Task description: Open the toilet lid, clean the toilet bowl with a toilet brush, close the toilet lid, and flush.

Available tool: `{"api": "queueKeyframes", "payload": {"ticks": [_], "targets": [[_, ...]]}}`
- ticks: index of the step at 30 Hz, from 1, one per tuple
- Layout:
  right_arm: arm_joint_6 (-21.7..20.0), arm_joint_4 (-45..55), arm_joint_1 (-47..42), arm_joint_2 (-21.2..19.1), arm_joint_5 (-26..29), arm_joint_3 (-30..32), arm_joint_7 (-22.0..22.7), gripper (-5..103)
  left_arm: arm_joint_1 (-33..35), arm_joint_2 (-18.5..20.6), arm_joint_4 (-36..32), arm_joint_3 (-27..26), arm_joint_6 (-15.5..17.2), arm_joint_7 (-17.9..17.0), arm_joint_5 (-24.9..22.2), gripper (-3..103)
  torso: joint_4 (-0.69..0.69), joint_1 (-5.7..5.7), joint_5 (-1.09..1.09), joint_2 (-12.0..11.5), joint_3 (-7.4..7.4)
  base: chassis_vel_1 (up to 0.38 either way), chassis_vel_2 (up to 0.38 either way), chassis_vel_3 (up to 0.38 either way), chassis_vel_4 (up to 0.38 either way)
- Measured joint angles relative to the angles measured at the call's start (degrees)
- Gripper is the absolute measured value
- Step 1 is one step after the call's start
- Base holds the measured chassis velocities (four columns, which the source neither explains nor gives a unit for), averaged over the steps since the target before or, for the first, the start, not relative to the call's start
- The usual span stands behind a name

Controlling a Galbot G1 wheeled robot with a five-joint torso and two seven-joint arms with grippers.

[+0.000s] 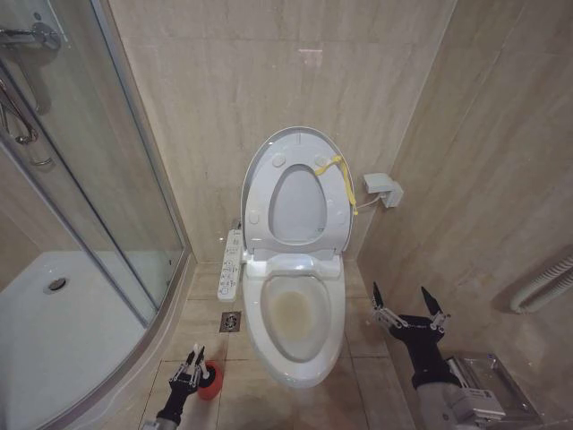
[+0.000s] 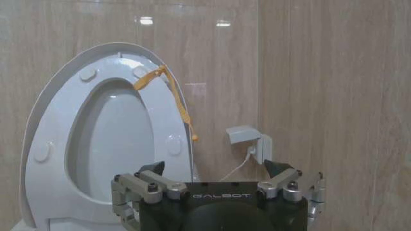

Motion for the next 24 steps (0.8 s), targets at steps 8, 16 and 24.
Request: {"api": "queueKeyframes", "payload": {"ticks": [8, 16, 24], "targets": [[0.0, 0.0, 0.0, 0.0, 0.0, 0.0, 0.0, 100, 2.52, -0.59, -1.93, -0.7, 0.08, -0.06, -0.36, 20, 0.01, 0.0, -0.01, 0.0, 0.0, 0.0, 0.0, 0.0, 0.0], [0.0, 0.0, 0.0, 0.0, 0.0, 0.0, 0.0, 100, 2.89, -0.27, -2.19, -0.9, 0.2, -0.06, -0.31, 20, 0.0, 0.01, -0.04, -0.01, 0.01, 0.0, 0.0, 0.0, 0.0], [0.0, 0.0, 0.0, 0.0, 0.0, 0.0, 0.0, 100, 1.95, 0.66, -1.44, -0.55, 0.34, -0.39, -1.06, 19, 0.0, 0.01, -0.04, -0.01, 0.01, 0.0, 0.0, 0.0, 0.0]]}}
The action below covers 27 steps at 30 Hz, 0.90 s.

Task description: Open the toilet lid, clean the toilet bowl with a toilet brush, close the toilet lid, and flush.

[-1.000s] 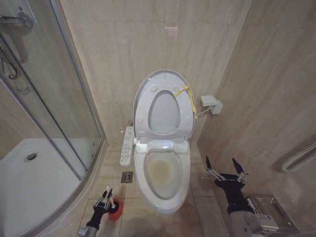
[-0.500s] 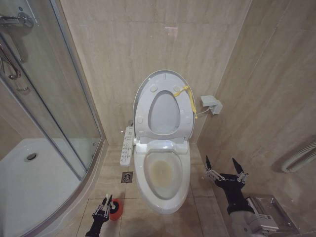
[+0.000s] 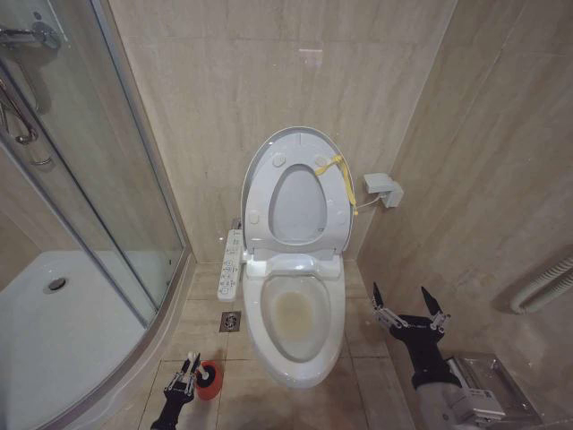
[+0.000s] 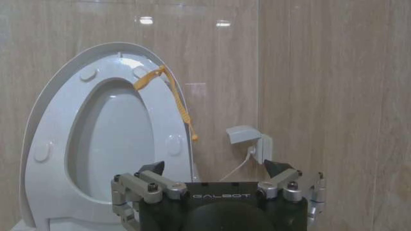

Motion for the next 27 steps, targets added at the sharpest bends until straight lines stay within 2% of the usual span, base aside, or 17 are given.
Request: {"api": "queueKeyframes", "payload": {"ticks": [4, 5, 6, 7, 13, 14, 20, 21, 23, 24, 25, 26, 27], "targets": [[0.0, 0.0, 0.0, 0.0, 0.0, 0.0, 0.0, 100, -0.33, 0.21, 0.09, 0.27, 0.27, -0.03, -0.54, 19, 0.0, 0.0, 0.0, 0.0, 0.0, 0.0, 0.0, 0.0, 0.0], [0.0, 0.0, -0.03, 0.01, 0.0, 0.0, 0.03, 100, -0.28, 0.25, 0.29, 0.57, 0.57, 0.02, -0.54, 19, 0.01, 0.01, -0.07, -0.02, 0.03, 0.0, 0.0, 0.0, 0.0], [0.01, 0.0, 0.02, -0.01, 0.0, 0.0, 0.0, 100, -0.43, 0.26, 0.29, 0.61, 0.64, -0.01, -0.54, 29, 0.05, 0.02, -0.11, -0.02, 0.02, 0.0, 0.0, 0.0, 0.0], [0.0, -0.01, -0.02, 0.0, 0.0, 0.0, 0.0, 100, -0.6, 0.34, 0.25, 0.58, 0.58, -0.04, -0.54, 29, -0.02, 0.01, 0.0, -0.01, 0.01, 0.0, 0.0, 0.0, 0.0], [0.01, 0.0, 0.0, 0.0, 0.0, 0.0, 0.0, 100, -0.72, 0.39, -0.1, 0.9, 0.51, -1.05, -0.13, 29, 0.0, 0.01, 0.0, -0.02, 0.01, 0.0, 0.0, 0.0, 0.0], [0.01, -0.01, 0.0, 0.0, 0.0, 0.0, 0.0, 100, -0.61, 0.41, -0.27, 0.9, 0.47, -1.12, -0.03, 56, 0.0, 0.01, 0.01, -0.02, 0.01, 0.0, 0.0, 0.0, 0.0], [0.01, 0.0, 0.0, 0.0, 0.0, 0.0, 0.0, 100, 1.36, 0.48, -2.87, 0.38, 0.41, -1.58, 0.28, 56, 0.0, 0.01, 0.0, -0.01, 0.0, 0.0, 0.0, 0.0, 0.0], [0.01, -0.01, 0.0, 0.0, 0.0, 0.0, 0.0, 100, 2.07, 0.46, -4.02, 0.19, 0.41, -2.24, 0.61, 84, 0.0, 0.01, 0.0, -0.01, 0.0, 0.0, 0.0, 0.0, 0.0], [0.01, 0.0, 0.0, 0.0, 0.0, 0.0, 0.0, 100, 2.75, 0.43, -5.28, 0.01, 0.41, -3.32, 1.07, 84, 0.02, 0.0, 0.0, -0.01, 0.0, 0.0, 0.0, 0.0, 0.0], [0.01, 0.0, 0.0, 0.0, 0.0, 0.0, 0.0, 100, 4.4, 0.3, -9.08, -0.37, 0.41, -6.55, 2.13, 84, 0.02, 0.0, 0.0, -0.01, 0.0, 0.0, 0.0, 0.0, 0.0], [0.01, 0.0, 0.0, 0.0, 0.0, 0.0, 0.0, 100, 5.45, 0.28, -11.72, -0.56, 0.42, -8.23, 2.55, 84, 0.0, 0.0, 0.0, 0.0, 0.0, 0.0, 0.0, 0.0, 0.0], [0.01, 0.0, 0.0, 0.0, 0.0, 0.0, 0.0, 100, 5.45, 0.28, -11.72, -0.56, 0.42, -8.23, 2.55, 84, 0.0, 0.0, 0.0, 0.0, 0.0, 0.0, 0.0, 0.0, 0.0], [0.01, 0.0, 0.0, 0.0, 0.0, 0.0, 0.0, 100, 6.9, 0.27, -15.61, -1.07, 0.65, -9.93, 3.49, 84, 0.0, 0.0, 0.0, 0.0, 0.0, 0.0, 0.0, 0.0, 0.0]]}}
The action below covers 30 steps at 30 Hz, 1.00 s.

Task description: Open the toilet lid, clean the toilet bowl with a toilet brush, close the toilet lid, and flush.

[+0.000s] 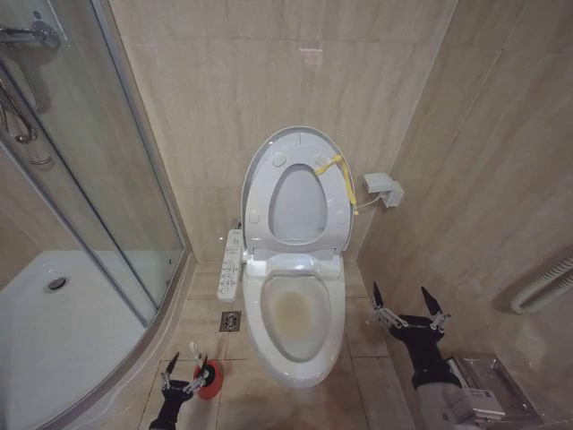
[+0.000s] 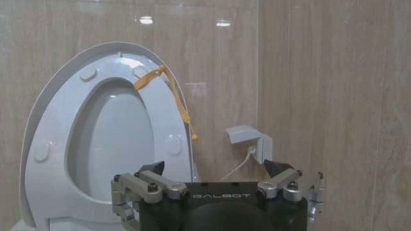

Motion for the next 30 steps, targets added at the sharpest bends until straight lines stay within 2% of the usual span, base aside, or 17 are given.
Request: {"api": "queueKeyframes", "payload": {"ticks": [1, 2, 4, 5, 8, 9, 12, 13, 16, 18, 19, 20, 22, 23, 26, 28, 30], "targets": [[0.0, 0.0, 0.0, 0.0, 0.0, 0.0, 0.0, 100, 1.08, 0.0, -3.17, -0.61, 0.5, -1.44, 1.38, 100, 0.0, 0.0, 0.01, 0.0, 0.0, 0.0, 0.0, 0.0, 0.0], [0.0, 0.0, 0.0, 0.0, 0.0, 0.0, 0.0, 100, 1.08, 0.0, -3.17, -0.61, 0.5, -1.44, 1.38, 100, 0.0, 0.0, 0.01, 0.0, 0.0, 0.0, 0.0, 0.0, 0.0], [0.0, 0.0, 0.0, 0.0, 0.0, 0.0, 0.0, 100, 3.52, -0.08, -9.84, -2.01, 1.74, -5.16, 5.14, 100, -0.01, 0.0, 0.01, 0.0, 0.0, 0.0, 0.0, 0.0, 0.0], [0.0, 0.0, 0.0, 0.0, 0.0, 0.0, 0.0, 100, 3.52, -0.08, -9.84, -2.01, 1.74, -5.16, 5.14, 100, -0.01, 0.0, 0.01, 0.0, 0.0, 0.0, 0.0, 0.0, 0.0], [0.0, 0.0, 0.0, 0.0, 0.0, 0.0, 0.0, 100, 7.57, -0.28, -22.17, -3.47, 5.56, -9.53, 7.51, 100, -0.01, 0.0, 0.02, 0.0, 0.0, 0.0, 0.0, 0.0, 0.0], [0.0, 0.0, 0.0, 0.0, 0.0, 0.0, 0.0, 100, 7.57, -0.28, -22.17, -3.47, 5.56, -9.53, 7.51, 100, -0.01, 0.0, 0.02, 0.0, 0.0, 0.0, 0.0, 0.0, 0.0], [0.0, 0.0, 0.0, 0.0, 0.0, 0.0, 0.0, 100, 12.67, -0.02, -36.63, -3.99, 12.28, -13.71, 7.84, 100, -0.01, 0.0, 0.01, 0.0, 0.0, 0.0, 0.0, 0.0, 0.0], [0.0, 0.0, 0.0, 0.0, 0.0, 0.0, 0.0, 100, 12.67, -0.02, -36.63, -3.99, 12.28, -13.71, 7.84, 100, -0.01, 0.0, 0.01, 0.0, 0.0, 0.0, 0.0, 0.0, 0.0], [0.0, 0.0, 0.0, 0.0, 0.0, 0.0, -0.01, 100, 18.04, 0.05, -50.76, -4.15, 20.09, -17.22, 8.68, 100, 0.0, 0.0, 0.03, 0.01, 0.0, 0.0, 0.0, 0.0, 0.0], [0.0, 0.0, 0.0, 0.0, 0.0, 0.0, 0.0, 100, 19.9, 0.02, -55.37, -4.16, 24.12, -18.42, 8.97, 100, 0.0, 0.0, 0.03, 0.01, 0.0, 0.0, 0.0, 0.0, 0.0], [0.0, 0.0, 0.0, 0.0, 0.0, 0.0, 0.0, 100, 19.9, 0.02, -55.37, -4.16, 24.12, -18.42, 8.97, 100, 0.0, 0.0, 0.03, 0.01, 0.0, 0.0, 0.0, 0.0, 0.0], [0.0, 0.0, -0.01, 0.0, 0.0, 0.0, 0.01, 100, 21.47, 0.05, -59.27, -4.2, 27.56, -19.16, 9.11, 100, 0.0, 0.0, 0.02, 0.01, 0.0, 0.0, 0.0, 0.0, 0.0], [0.0, 0.01, 0.0, 0.0, 0.0, 0.0, 0.0, 100, 22.96, 0.33, -62.91, -4.64, 30.77, -19.73, 9.64, 100, 0.0, 0.0, 0.02, 0.01, 0.0, 0.0, 0.0, 0.0, 0.0], [0.0, 0.01, 0.0, 0.0, 0.0, 0.0, 0.0, 100, 22.96, 0.33, -62.91, -4.64, 30.77, -19.73, 9.64, 100, 0.0, 0.0, 0.02, 0.01, 0.0, 0.0, 0.0, 0.0, 0.0], [0.0, 0.0, 0.0, 0.0, 0.0, 0.0, 0.0, 100, 25.72, 1.31, -70.5, -5.32, 37.33, -22.61, 9.1, 100, 0.0, 0.0, 0.01, 0.01, 0.0, 0.0, 0.0, 0.0, 0.0], [0.0, 0.0, 0.0, 0.0, 0.0, 0.0, 0.0, 100, 26.05, 1.36, -71.62, -5.32, 38.13, -23.13, 8.76, 100, 0.0, 0.0, 0.02, 0.01, 0.0, 0.0, 0.0, 0.0, 0.0], [0.0, 0.0, 0.0, 0.0, 0.0, 0.0, 0.0, 100, 27.77, 0.97, -76.12, -5.34, 40.51, -24.33, 8.42, 100, -0.01, 0.0, 0.01, 0.01, 0.0, 0.0, 0.0, 0.0, 0.0]]}}
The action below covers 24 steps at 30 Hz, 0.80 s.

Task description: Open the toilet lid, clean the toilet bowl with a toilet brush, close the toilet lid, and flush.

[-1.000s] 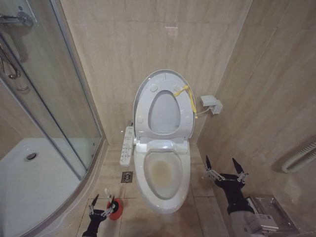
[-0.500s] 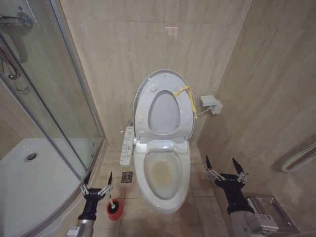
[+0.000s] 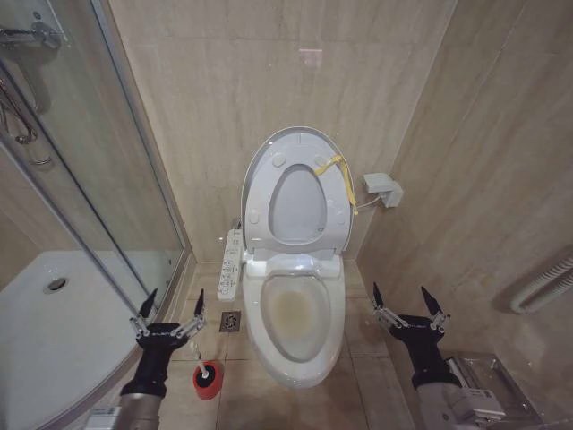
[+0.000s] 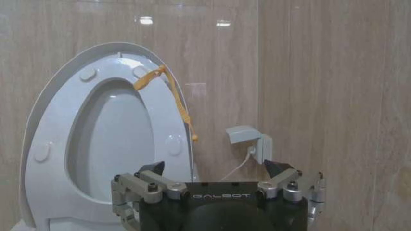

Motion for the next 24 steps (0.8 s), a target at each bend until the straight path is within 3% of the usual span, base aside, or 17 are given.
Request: {"api": "queueKeyframes", "payload": {"ticks": [12, 24], "targets": [[0.0, 0.0, 0.0, 0.0, 0.0, 0.0, 0.0, 100, 4.87, -3.45, -3.85, -0.33, -0.48, 0.01, 4.04, 100, 0.01, 0.0, 0.0, 0.0, 0.0, 0.0, 0.0, 0.0, 0.0], [0.0, 0.0, 0.0, 0.0, 0.0, 0.0, 0.0, 100, 6.06, -3.71, -4.5, 0.57, -0.54, -0.06, 5.2, 100, 0.0, 0.0, 0.0, 0.0, 0.0, 0.0, 0.0, 0.0, 0.0]]}}
